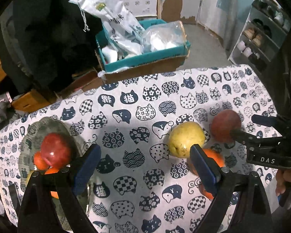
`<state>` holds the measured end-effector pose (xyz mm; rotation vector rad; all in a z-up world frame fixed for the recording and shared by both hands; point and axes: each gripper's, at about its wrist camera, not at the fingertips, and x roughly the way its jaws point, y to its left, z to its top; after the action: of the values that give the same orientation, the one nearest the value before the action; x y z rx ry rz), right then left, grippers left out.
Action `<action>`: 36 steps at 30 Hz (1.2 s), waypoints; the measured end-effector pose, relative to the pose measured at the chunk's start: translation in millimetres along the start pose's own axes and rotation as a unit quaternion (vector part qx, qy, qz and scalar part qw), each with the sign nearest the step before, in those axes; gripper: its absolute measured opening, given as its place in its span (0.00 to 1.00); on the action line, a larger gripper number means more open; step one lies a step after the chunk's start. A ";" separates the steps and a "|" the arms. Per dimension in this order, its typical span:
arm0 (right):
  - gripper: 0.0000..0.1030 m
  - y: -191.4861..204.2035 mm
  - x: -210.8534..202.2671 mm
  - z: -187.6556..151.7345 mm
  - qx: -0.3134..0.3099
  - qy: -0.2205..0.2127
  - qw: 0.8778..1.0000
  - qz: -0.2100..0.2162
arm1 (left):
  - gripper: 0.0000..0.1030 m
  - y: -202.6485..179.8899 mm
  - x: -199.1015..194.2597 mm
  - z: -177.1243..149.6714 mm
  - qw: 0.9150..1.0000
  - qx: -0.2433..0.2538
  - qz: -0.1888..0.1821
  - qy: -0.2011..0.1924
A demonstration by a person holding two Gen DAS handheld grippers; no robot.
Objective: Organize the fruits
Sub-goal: 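Grasp the yellow pear with the left tool while the right tool grasps the red apple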
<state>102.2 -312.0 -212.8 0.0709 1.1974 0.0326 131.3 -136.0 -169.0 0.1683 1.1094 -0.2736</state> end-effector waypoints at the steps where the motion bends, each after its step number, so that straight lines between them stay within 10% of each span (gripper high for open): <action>1: 0.82 -1.1 4.2 0.4 0.002 0.004 1.000 0.002 | 0.91 -1.2 4.8 0.1 1.000 0.002 0.000 0.002; 36: 0.72 -36.8 36.1 -4.5 0.056 0.014 0.998 -0.006 | 0.91 -37.4 77.9 8.3 0.994 0.011 -0.084 0.063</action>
<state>110.7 -346.3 -250.6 0.1613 1.2276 -0.0438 159.6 -184.2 -235.3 0.1124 1.2481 -0.4307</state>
